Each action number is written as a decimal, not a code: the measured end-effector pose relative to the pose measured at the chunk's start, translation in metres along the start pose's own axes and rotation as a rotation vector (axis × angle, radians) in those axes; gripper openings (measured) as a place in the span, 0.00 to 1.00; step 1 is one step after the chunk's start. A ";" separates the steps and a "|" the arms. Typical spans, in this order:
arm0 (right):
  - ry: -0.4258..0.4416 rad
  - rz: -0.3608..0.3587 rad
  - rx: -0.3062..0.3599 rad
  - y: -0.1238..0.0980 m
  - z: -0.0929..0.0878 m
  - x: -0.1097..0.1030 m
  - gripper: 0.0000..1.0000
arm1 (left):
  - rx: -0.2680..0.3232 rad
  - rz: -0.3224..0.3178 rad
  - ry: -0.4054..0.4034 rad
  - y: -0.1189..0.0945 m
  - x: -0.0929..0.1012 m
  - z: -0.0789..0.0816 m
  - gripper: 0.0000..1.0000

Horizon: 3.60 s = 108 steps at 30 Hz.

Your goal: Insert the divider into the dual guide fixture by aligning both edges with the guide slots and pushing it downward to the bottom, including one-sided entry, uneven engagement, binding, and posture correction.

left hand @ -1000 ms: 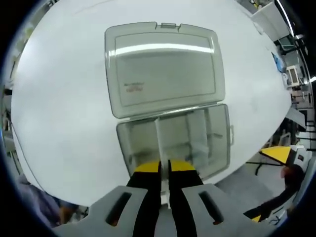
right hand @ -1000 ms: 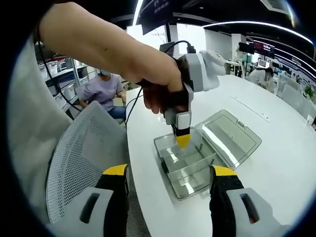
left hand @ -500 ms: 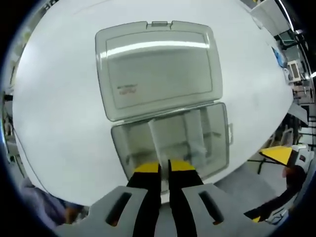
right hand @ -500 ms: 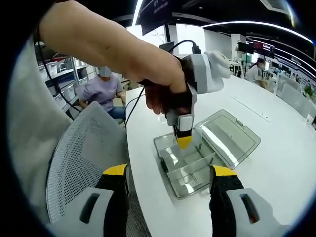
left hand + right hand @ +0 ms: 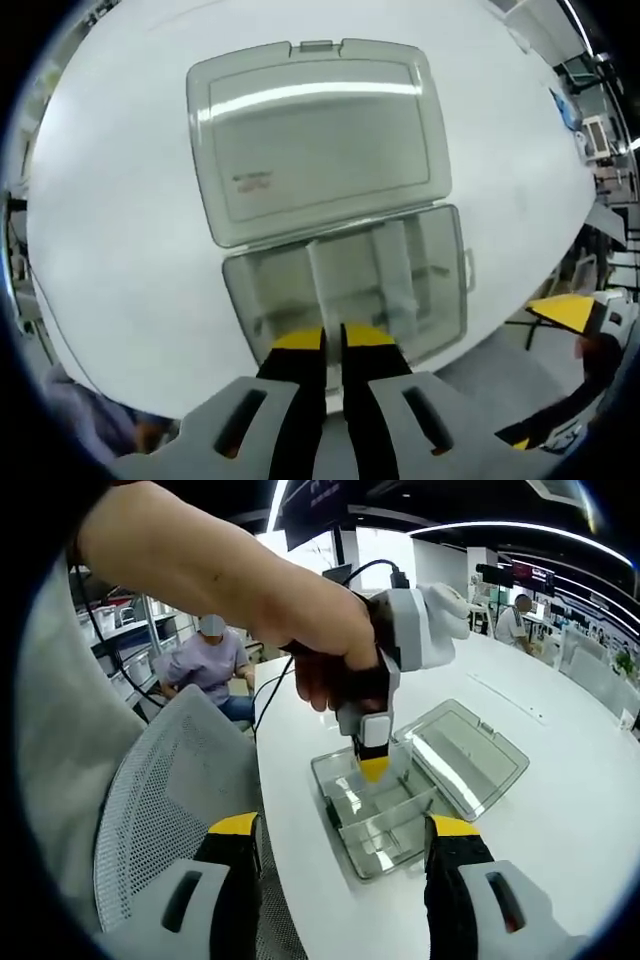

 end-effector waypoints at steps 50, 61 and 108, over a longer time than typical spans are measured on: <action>0.002 -0.013 0.000 -0.005 -0.001 0.002 0.63 | -0.009 0.005 -0.022 -0.001 -0.003 0.000 0.01; 0.005 -0.013 0.003 -0.004 -0.001 0.002 0.63 | -0.016 0.015 0.001 0.001 -0.003 -0.001 0.01; 0.034 -0.022 -0.016 -0.009 -0.010 0.004 0.63 | -0.049 0.068 0.109 0.027 -0.001 -0.005 0.03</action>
Point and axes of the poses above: the point that each gripper's makers call its tool centre point, and the gripper's own axes: y roughly forward along the fingers, x roughly to its right, z roughly out of its top, the point moved 4 cm from there along -y, roughly backward along the fingers, and after that the axes turned 12 degrees about x, right-handed, at the moved point
